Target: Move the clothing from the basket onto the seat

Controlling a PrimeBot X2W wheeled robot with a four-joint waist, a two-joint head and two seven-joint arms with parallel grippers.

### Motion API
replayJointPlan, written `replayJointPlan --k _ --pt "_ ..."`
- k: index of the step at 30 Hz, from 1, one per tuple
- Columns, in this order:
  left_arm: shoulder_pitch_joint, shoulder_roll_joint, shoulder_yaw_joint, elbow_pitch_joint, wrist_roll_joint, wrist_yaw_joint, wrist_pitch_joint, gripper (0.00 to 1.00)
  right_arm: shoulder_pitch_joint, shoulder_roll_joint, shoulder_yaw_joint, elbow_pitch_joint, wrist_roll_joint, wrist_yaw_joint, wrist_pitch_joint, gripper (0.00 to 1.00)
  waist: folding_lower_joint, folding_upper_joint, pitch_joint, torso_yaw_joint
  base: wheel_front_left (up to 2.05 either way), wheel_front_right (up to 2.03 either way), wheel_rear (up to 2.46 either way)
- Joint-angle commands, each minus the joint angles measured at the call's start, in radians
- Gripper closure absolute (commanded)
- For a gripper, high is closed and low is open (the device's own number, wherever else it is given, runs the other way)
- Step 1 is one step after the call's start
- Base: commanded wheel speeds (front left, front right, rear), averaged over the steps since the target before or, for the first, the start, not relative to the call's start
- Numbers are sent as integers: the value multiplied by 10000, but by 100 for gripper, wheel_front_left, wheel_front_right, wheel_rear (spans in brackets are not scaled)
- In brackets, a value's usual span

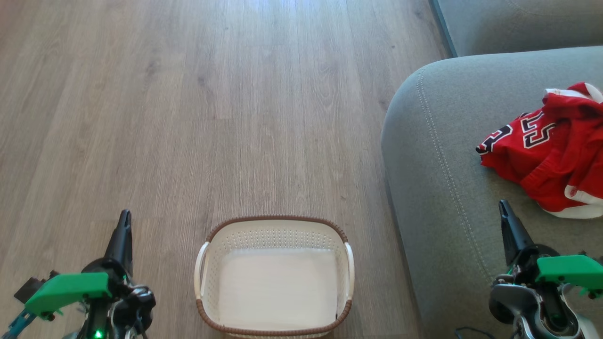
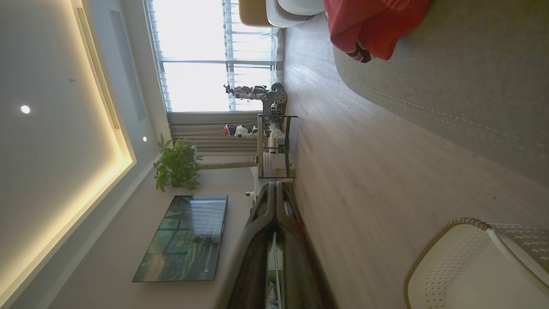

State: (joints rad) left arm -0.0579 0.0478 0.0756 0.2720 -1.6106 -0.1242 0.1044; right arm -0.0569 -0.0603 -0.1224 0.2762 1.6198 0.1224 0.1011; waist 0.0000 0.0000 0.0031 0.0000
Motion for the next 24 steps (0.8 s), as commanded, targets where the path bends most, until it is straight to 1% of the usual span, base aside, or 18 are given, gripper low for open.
replayJointPlan --k 1,24 --pt "-500 47 359 -268 2 -65 70 100 -502 35 171 -319 -42 83 53 100 0 0 0 0 0 0 0" --pt "-501 40 370 -268 11 -65 79 100 -505 55 142 -317 -66 83 76 100 0 0 0 0 0 0 0"
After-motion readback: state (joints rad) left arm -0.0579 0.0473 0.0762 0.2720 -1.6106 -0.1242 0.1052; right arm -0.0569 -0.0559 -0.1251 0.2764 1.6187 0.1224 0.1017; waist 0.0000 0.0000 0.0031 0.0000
